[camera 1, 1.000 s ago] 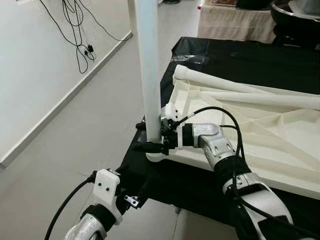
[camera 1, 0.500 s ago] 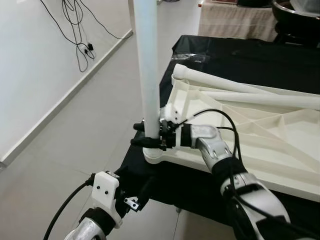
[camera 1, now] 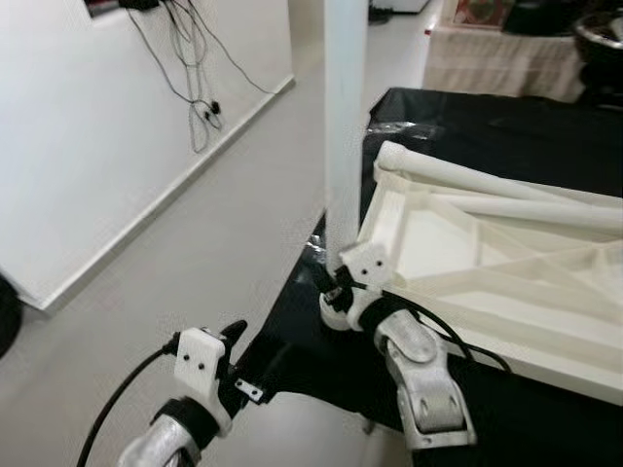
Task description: Building children table
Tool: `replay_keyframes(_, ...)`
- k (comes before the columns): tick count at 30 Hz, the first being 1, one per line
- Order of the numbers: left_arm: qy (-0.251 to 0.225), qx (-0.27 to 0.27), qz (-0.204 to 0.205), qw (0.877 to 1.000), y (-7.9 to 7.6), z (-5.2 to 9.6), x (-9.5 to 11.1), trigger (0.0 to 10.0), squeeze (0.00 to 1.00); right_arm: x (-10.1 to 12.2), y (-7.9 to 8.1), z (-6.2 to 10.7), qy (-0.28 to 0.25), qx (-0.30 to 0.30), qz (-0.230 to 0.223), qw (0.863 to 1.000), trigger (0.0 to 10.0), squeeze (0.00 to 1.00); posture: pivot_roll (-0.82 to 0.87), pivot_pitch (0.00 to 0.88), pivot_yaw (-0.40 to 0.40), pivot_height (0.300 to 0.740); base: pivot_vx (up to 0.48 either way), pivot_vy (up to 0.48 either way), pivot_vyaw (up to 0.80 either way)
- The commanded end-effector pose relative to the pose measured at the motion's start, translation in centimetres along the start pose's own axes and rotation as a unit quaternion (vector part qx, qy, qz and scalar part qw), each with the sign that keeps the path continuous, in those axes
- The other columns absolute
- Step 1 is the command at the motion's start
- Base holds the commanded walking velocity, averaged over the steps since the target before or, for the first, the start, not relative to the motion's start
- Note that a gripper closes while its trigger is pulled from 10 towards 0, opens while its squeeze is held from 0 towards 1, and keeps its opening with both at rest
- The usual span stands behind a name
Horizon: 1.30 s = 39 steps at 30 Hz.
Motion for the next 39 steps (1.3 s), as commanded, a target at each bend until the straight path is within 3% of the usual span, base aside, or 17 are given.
replay_keyframes(1, 0.018, 0.005, 0.004, 1.000, 0.5, 0.2, -0.7, 10.0, 0.00, -3.8, 0.1, 0.3, 0.083, -0.007, -0.014, 0.996, 0.0, 0.00, 0.05, 0.177, 0.049, 0.740, 0.000, 0.000, 0.00)
replay_keyframes(2, 0.018, 0.005, 0.004, 1.000, 0.5, 0.2, -0.7, 10.0, 0.00, -3.8, 0.1, 0.3, 0.083, -0.007, -0.014, 0.996, 0.0, 0.00, 0.05, 0.177, 0.049, 0.740, 0.000, 0.000, 0.00)
replay_keyframes(3, 0.016, 0.006, 0.002, 1.000, 0.5, 0.1, -0.7, 10.0, 0.00, -3.6, 0.1, 0.0, 0.082, -0.005, -0.012, 0.997, 9.6, 0.00, 0.05, 0.176, 0.046, 0.740, 0.000, 0.000, 0.00)
replay_keyframes(4, 0.015, 0.008, 0.001, 1.000, 0.6, 0.0, -0.6, 10.0, 0.00, -3.0, 0.4, -0.5, 0.066, 0.013, -0.024, 0.997, 10.0, 0.00, 0.05, 0.175, 0.043, 0.740, 0.000, 0.000, 0.00)
replay_keyframes(5, 0.014, 0.009, 0.001, 1.000, 0.6, 0.0, -0.6, 10.0, 0.00, -2.6, 0.5, -0.7, 0.054, 0.024, -0.031, 0.998, 10.0, 0.00, 0.05, 0.175, 0.043, 0.740, 0.000, 0.000, 0.00)
replay_keyframes(6, 0.013, 0.009, 0.002, 1.000, 0.7, 0.0, -0.6, 10.0, 0.00, -1.6, 0.9, -0.8, 0.041, 0.044, -0.046, 0.997, 10.0, 1.00, 0.05, 0.175, 0.040, 0.740, 0.000, 0.000, 0.00)
replay_keyframes(13, 0.011, 0.008, 0.003, 1.000, 0.7, -0.2, -0.6, 10.0, 0.00, 2.7, 2.6, -0.8, -0.086, 0.235, -0.043, 0.967, 10.0, 1.00, 0.06, 0.173, 0.035, 0.740, 0.000, 0.000, 0.00)
replay_keyframes(14, 0.010, 0.009, 0.002, 1.000, 0.7, -0.2, -0.6, 10.0, 0.00, 3.1, 3.0, -0.4, -0.106, 0.286, -0.013, 0.952, 10.0, 0.62, 0.07, 0.169, 0.030, 0.740, 0.000, 0.000, 0.00)
replay_keyframes(15, 0.010, 0.009, 0.002, 1.000, 0.7, -0.2, -0.6, 10.0, 0.00, 3.1, 3.0, -0.4, -0.106, 0.286, -0.013, 0.952, 10.0, 0.62, 0.07, 0.169, 0.030, 0.740, 0.000, 0.000, 0.00)
replay_keyframes(16, 0.009, 0.009, 0.002, 1.000, 0.6, -0.2, -0.6, 10.0, 0.00, 3.3, 3.5, 0.0, -0.117, 0.342, 0.007, 0.932, 10.0, 0.00, 0.07, 0.172, 0.029, 0.740, 0.000, 0.000, 0.00)
replay_keyframes(17, 0.009, 0.009, 0.002, 1.000, 0.6, -0.2, -0.6, 10.0, 0.00, 3.3, 3.5, 0.0, -0.117, 0.342, 0.007, 0.932, 10.0, 0.00, 0.07, 0.172, 0.029, 0.740, 0.000, 0.000, 0.00)
replay_keyframes(20, 0.008, 0.011, 0.001, 1.000, 0.6, -0.3, -0.6, 10.0, 0.00, 2.6, 4.0, 0.1, -0.110, 0.450, 0.035, 0.886, 10.0, 0.00, 0.09, 0.173, 0.025, 0.740, 0.000, 0.000, 0.00)
replay_keyframes(28, 0.008, 0.013, 0.000, 1.000, 0.4, -0.1, -0.6, 10.0, 0.00, 3.2, 3.6, -0.8, -0.104, 0.541, 0.029, 0.834, 10.0, 0.00, 0.11, 0.181, 0.020, 0.740, 0.000, 0.000, 0.00)
replay_keyframes(31, 0.008, 0.013, 0.000, 1.000, 0.3, 0.0, -0.6, 10.0, 0.00, 3.2, 3.6, -0.9, -0.101, 0.546, 0.031, 0.831, 10.0, 0.00, 0.11, 0.181, 0.020, 0.740, 0.000, 0.000, 0.00)
replay_keyframes(32, 0.009, 0.013, 0.000, 1.000, 0.3, 0.0, -0.7, 10.0, 0.00, 3.2, 3.6, -1.2, -0.096, 0.548, 0.030, 0.830, 9.5, 0.00, 0.11, 0.184, 0.017, 0.740, 0.000, 0.000, 0.00)
replay_keyframes(33, 0.009, 0.013, 0.000, 1.000, 0.2, 0.0, -0.7, 10.0, 0.00, 3.3, 3.6, -1.5, -0.095, 0.551, 0.026, 0.829, 0.0, 0.00, 0.12, 0.189, 0.016, 0.740, 0.000, 0.000, 0.00)
replay_keyframes(39, 0.009, 0.016, 0.001, 1.000, 0.1, 0.2, -0.7, 10.0, 0.00, 3.1, 3.6, -1.8, -0.094, 0.562, 0.021, 0.821, 0.0, 0.00, 0.12, 0.195, 0.013, 0.740, 0.000, 0.000, 0.00)
Point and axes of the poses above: a point about 5 cm out from each wrist's last joint towards the gripper, its own z axis pointing back from the gripper into the wrist, its own x axis along the axis of the wrist's last joint, y = z × x, the point moved 4 cm from there along -z, pointing out of the wrist towards the gripper, and after that the axes turned 13 degrees about z, right-handed, at the moved point
